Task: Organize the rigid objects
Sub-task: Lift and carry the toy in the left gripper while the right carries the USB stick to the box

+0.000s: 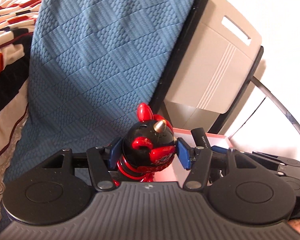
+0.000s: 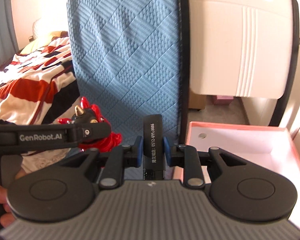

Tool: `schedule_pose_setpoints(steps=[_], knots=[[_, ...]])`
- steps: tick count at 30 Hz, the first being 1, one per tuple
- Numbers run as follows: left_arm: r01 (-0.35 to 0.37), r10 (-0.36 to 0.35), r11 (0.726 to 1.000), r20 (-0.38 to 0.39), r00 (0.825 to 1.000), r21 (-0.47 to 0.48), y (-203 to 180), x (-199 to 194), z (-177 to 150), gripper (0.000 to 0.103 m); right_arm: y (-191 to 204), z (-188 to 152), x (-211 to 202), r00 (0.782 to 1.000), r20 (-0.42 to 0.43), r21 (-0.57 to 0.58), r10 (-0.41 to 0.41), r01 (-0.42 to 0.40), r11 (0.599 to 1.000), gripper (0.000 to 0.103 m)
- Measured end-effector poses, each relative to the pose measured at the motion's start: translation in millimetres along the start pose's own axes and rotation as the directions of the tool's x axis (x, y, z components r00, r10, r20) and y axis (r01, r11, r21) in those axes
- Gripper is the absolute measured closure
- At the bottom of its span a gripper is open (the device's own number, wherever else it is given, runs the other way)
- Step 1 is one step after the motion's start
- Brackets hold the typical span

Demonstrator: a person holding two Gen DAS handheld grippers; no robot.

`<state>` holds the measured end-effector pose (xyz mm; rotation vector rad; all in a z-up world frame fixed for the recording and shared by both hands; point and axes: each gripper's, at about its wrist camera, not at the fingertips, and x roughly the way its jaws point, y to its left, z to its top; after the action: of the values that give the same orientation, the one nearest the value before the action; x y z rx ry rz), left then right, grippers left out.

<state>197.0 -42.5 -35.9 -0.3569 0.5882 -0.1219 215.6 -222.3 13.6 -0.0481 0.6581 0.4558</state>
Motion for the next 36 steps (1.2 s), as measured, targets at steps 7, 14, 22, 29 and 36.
schedule_pose_setpoints(steps=[7,14,22,29,36], knots=[[0.024,-0.024,1.0,-0.001,1.0,0.011,-42.0,11.2,0.0,0.039,-38.1,1.0,-22.1,0.999,0.018,0.019,-0.031,0.031,0.999,0.078],[0.043,-0.041,0.999,-0.05,0.998,0.034,-90.9,37.3,-14.0,0.039,-94.1,-17.5,-34.9,0.996,-0.01,0.055,-0.087,0.087,0.995,0.078],[0.049,-0.044,0.998,-0.122,0.991,0.033,-130.4,74.2,-51.1,0.039,-154.0,-64.1,-33.7,0.988,-0.087,0.116,-0.125,0.135,0.984,0.078],[0.039,-0.03,0.998,-0.183,0.983,0.049,-153.1,106.0,-78.0,0.039,-185.8,-104.6,-18.1,0.98,-0.161,0.171,-0.114,0.142,0.975,0.078],[0.02,-0.009,0.999,-0.253,0.967,0.042,-152.6,132.4,-94.2,0.039,-199.1,-127.9,-4.9,0.969,-0.226,0.18,-0.099,0.142,0.973,0.077]])
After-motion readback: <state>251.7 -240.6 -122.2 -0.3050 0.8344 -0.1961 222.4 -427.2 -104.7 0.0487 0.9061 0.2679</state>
